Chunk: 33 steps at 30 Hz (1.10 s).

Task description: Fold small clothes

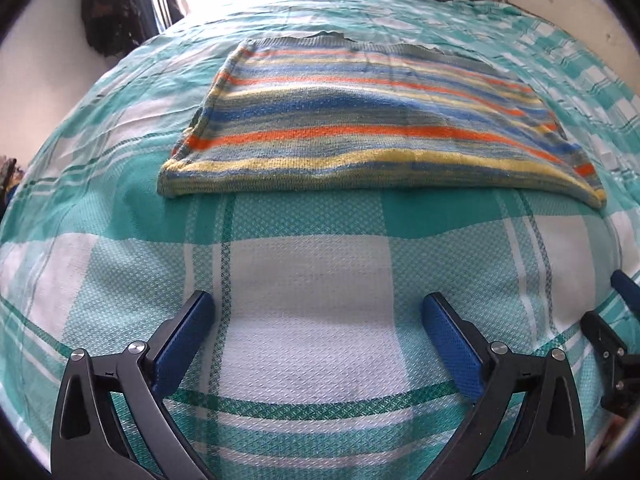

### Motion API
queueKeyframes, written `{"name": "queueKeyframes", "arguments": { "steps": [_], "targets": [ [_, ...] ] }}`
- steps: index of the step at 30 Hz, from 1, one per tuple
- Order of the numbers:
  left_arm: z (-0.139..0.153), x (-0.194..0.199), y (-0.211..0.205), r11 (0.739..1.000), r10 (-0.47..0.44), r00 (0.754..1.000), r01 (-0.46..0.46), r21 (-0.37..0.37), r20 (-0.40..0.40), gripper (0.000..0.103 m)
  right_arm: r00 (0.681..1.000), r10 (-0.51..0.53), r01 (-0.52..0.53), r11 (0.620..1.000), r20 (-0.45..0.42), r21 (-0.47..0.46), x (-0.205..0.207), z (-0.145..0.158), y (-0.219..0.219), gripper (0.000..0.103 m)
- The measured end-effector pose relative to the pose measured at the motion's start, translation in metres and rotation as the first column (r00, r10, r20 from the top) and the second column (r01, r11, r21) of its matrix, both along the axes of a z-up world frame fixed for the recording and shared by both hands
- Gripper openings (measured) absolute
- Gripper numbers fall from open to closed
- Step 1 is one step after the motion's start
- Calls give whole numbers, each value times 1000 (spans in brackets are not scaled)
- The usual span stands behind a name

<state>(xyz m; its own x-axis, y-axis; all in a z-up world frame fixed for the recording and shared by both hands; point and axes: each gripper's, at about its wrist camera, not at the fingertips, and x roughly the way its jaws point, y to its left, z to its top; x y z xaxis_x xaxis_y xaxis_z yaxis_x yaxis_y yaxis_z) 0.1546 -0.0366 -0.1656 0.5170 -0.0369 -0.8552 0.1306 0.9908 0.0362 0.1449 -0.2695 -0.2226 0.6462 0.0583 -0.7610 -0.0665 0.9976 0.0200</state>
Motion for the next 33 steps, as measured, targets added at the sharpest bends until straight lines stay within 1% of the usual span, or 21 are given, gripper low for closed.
{"name": "queueKeyframes", "arguments": {
  "steps": [6,27,31,33],
  "targets": [
    [-1,-1,-2,1000,-1,1000,1,7,8,103,1000,-3,3,1000,7,-15,-1,-1,0,93],
    [-1,-1,-4,1000,-2,1000,1,12,30,103,1000,-4,4,1000,6,-16,-2,-3,1,94],
    [4,-5,-7,1000,-8,1000,8,24,30,102,1000,-4,4,1000,-4,6,0,-1,-2,94],
    [13,-14,-14,997,-50,998,48,55,26,101,999,7,-6,999,-33,37,2,2,-7,94]
  ]
}}
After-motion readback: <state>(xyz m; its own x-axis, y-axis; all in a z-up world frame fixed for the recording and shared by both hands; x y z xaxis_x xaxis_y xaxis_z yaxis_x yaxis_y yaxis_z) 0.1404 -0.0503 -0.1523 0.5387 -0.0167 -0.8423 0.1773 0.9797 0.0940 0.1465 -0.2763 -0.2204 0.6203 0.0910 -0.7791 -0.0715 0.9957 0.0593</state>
